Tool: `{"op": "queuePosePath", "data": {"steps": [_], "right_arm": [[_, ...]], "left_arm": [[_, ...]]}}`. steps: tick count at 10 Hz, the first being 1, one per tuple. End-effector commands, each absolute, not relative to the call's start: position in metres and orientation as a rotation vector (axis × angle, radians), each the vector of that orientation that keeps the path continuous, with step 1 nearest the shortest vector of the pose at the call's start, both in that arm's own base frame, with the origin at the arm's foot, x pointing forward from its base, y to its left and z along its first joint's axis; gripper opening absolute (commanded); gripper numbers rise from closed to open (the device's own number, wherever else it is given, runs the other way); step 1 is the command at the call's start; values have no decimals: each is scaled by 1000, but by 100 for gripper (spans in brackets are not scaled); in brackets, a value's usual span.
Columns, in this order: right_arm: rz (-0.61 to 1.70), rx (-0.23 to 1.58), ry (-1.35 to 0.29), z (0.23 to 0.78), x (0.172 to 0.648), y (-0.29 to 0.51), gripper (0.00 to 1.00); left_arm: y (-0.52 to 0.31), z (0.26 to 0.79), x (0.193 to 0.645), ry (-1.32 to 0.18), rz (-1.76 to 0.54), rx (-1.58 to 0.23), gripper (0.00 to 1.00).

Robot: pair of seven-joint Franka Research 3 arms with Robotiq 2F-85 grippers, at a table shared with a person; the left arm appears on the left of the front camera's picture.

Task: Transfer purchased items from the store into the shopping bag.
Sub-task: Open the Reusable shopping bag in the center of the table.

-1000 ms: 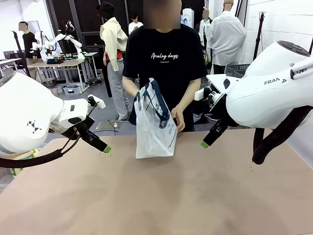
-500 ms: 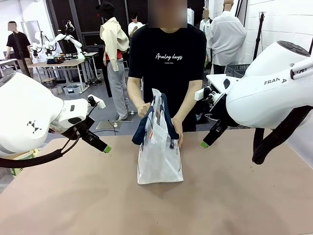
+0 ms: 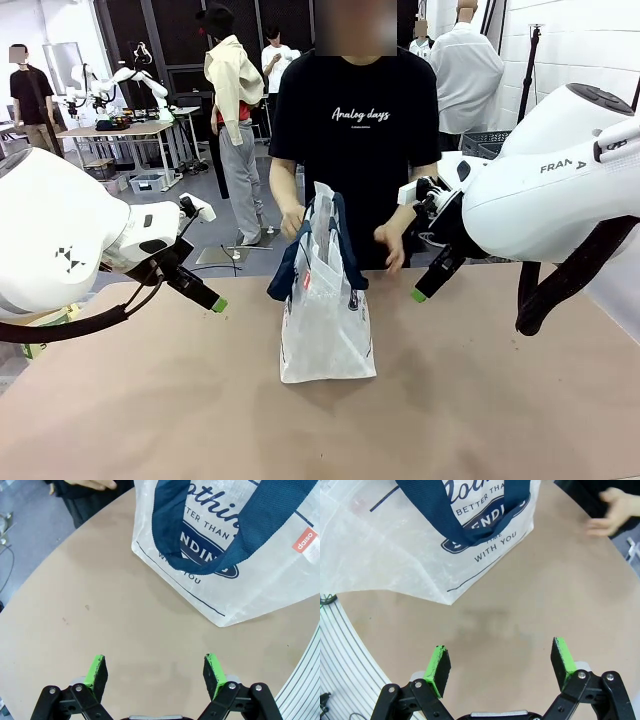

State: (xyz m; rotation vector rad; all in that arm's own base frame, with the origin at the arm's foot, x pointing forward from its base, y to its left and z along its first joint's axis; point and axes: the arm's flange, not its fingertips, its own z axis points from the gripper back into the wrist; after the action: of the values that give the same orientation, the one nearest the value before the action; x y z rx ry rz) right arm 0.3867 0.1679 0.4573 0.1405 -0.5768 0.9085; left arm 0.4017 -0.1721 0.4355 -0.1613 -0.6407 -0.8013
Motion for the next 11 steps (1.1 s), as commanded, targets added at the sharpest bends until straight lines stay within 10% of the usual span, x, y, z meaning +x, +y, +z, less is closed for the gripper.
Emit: {"op": "queuePosePath", "data": {"steps": [1, 11], "right_arm": [[911, 145, -569, 458, 385, 167, 100], [757, 193, -487, 524, 403, 197, 100]], "left_arm": [[-172, 435, 402, -640, -799, -162, 100], [-200, 502, 398, -624, -582, -176, 100]]}}
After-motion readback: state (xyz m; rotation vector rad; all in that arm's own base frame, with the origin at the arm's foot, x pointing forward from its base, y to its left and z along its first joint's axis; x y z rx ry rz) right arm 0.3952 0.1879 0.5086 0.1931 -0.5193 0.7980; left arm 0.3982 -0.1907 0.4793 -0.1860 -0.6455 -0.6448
